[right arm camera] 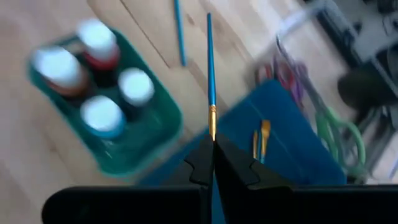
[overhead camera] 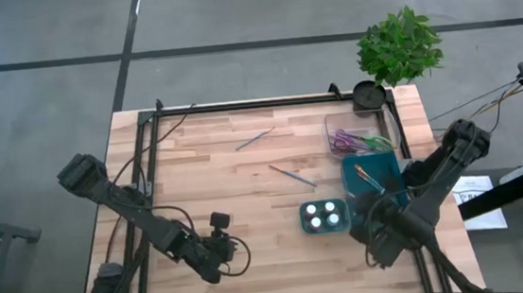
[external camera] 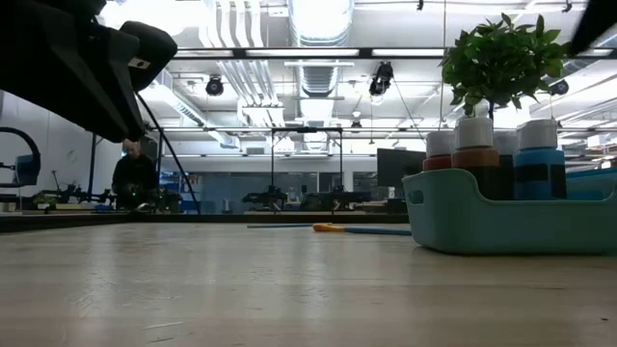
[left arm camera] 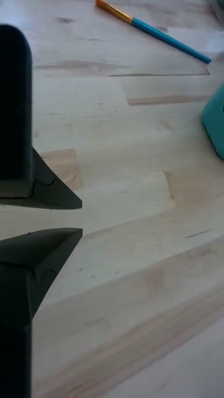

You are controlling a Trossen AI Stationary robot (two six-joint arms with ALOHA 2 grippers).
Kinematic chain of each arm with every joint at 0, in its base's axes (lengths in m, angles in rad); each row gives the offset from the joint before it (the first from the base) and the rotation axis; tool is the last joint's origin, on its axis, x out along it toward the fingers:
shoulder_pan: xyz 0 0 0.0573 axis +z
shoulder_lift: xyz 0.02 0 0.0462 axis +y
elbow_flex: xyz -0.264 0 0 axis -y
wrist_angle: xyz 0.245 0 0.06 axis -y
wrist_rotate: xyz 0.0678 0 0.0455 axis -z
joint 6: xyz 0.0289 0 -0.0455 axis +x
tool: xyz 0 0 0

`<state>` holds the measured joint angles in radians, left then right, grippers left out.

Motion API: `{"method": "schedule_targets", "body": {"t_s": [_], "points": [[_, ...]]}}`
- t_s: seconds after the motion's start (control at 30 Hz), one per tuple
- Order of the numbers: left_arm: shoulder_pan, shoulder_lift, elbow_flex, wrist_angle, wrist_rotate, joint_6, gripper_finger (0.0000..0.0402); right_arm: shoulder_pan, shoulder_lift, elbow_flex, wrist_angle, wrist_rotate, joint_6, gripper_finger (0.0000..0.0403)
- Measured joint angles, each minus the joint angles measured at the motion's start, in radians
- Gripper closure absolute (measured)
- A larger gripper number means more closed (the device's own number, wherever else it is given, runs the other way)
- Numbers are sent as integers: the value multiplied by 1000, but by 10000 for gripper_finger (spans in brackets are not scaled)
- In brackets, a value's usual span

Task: Pick & Place Paint Supplies
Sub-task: Put the blue paintbrush into the blue bin

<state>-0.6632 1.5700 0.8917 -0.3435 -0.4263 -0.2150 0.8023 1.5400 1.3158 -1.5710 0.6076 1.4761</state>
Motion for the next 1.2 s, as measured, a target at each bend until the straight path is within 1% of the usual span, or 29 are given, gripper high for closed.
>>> {"method": "schedule_targets", "body": {"t_s": [0.1, 0.2, 0.37, 0.6, 0.93, 1.0, 1.2], "points": [[0, 0, 0, 1, 0, 0, 333, 14, -25, -74, -2, -43, 60, 395], [0, 0, 0, 2, 0, 0, 333, 32, -28, -119, -1, -92, 101, 395], [0, 0, 0, 7, 0, 0, 333, 62, -27, -154, 0, -164, 157, 395], [0, 1, 0, 13, 1, -2, 333, 115, -27, -194, 1, -196, 252, 395], [0, 1, 0, 18, 14, -2, 333, 183, -24, -301, 0, -351, 374, 395], [0, 1, 0, 18, 14, -2, 333, 191, -24, -309, -1, -369, 384, 395], [0, 1, 0, 22, 18, -2, 333, 190, -24, -298, 0, -374, 386, 395]]}}
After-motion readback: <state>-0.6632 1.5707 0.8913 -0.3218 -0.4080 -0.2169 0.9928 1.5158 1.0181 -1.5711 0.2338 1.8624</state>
